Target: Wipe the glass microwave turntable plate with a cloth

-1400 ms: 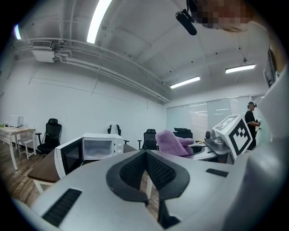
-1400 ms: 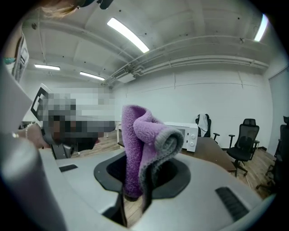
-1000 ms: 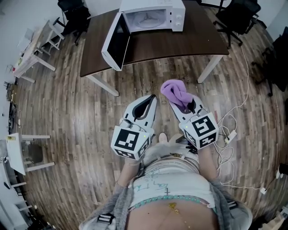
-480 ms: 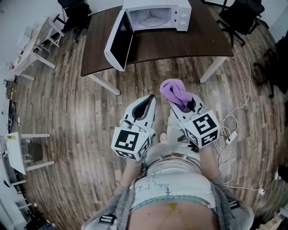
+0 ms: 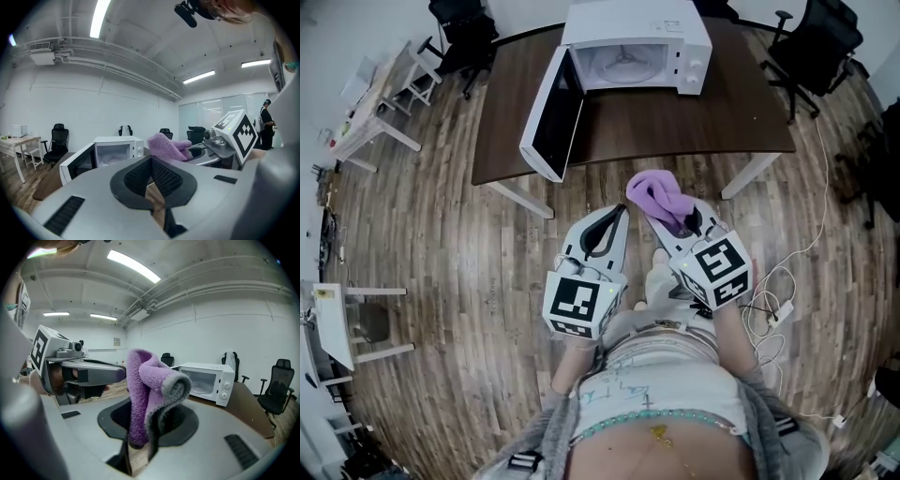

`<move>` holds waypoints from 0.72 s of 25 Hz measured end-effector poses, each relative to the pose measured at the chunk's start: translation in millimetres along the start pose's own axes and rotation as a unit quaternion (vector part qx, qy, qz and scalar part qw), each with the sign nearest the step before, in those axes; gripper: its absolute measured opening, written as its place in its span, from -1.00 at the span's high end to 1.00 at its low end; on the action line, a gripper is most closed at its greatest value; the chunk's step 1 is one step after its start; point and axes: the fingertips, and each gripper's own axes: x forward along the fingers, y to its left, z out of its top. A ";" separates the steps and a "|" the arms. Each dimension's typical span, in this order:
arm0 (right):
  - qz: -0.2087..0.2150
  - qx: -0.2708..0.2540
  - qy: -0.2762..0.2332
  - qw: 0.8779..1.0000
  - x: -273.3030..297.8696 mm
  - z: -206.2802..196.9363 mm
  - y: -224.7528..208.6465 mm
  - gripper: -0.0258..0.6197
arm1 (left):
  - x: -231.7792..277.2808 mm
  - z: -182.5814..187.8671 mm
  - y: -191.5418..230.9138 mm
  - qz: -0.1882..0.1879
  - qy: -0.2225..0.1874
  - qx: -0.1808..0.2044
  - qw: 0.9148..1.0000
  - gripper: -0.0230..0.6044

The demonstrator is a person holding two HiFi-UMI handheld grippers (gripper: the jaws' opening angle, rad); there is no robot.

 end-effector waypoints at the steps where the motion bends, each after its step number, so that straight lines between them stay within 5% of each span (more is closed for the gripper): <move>1: 0.002 -0.001 0.001 1.000 4.1 1.9 -7.4 0.57 | 8.0 2.5 2.1 -0.002 -0.002 -0.006 1.000 0.89; 8: 0.022 -0.004 0.004 1.000 27.3 19.5 -49.3 0.57 | 50.7 21.6 19.2 -0.011 -0.017 -0.060 0.998 0.89; 18: 0.027 0.008 -0.004 1.000 40.8 28.9 -112.9 0.57 | 112.8 25.2 26.6 0.010 0.022 -0.015 1.000 0.89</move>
